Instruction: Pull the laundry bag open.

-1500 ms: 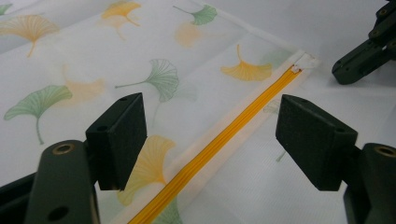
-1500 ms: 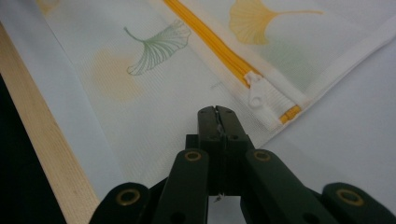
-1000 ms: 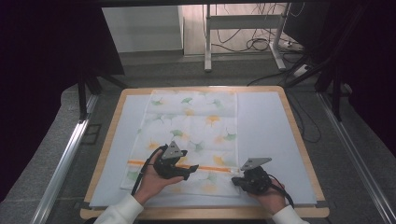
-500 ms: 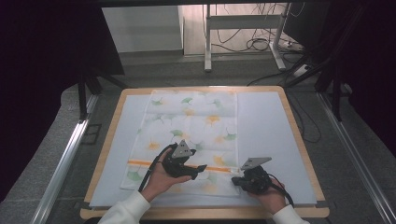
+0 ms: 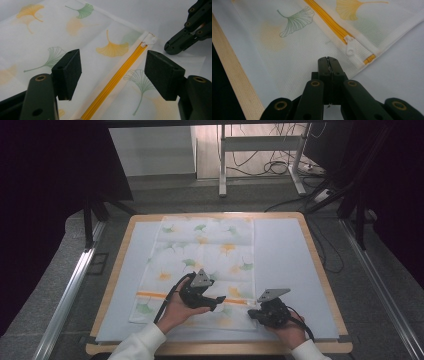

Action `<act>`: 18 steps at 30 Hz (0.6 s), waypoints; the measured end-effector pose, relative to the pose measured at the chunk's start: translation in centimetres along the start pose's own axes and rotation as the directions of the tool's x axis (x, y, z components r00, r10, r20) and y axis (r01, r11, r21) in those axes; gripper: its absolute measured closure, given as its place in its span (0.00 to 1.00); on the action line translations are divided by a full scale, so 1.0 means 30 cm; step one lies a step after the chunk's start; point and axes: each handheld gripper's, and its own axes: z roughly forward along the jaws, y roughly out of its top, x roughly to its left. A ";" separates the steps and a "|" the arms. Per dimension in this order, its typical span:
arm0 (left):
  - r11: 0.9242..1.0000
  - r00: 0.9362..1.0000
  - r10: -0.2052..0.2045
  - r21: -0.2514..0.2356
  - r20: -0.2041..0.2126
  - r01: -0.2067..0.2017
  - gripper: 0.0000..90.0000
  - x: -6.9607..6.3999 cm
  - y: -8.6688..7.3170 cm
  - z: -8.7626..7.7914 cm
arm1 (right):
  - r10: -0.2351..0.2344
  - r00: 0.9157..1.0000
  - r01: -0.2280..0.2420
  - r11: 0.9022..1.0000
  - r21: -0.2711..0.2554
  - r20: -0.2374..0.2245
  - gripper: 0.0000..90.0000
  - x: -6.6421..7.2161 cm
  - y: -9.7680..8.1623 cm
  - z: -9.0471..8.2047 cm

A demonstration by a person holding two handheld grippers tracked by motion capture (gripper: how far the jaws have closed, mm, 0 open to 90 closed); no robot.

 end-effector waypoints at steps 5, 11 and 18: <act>1.000 1.000 0.002 0.013 0.003 -0.002 0.33 -0.003 0.007 0.028 | -0.014 1.000 0.014 1.000 -0.001 0.021 0.99 0.010 -0.002 -0.001; 1.000 1.000 -0.002 0.016 0.023 0.001 0.34 -0.003 0.015 0.050 | -0.024 0.998 0.025 1.000 -0.016 0.061 0.99 0.032 -0.012 -0.003; 1.000 0.999 0.009 0.030 0.036 -0.010 0.34 -0.012 0.037 0.103 | -0.027 0.997 0.029 0.999 -0.023 0.066 0.99 0.036 -0.017 -0.004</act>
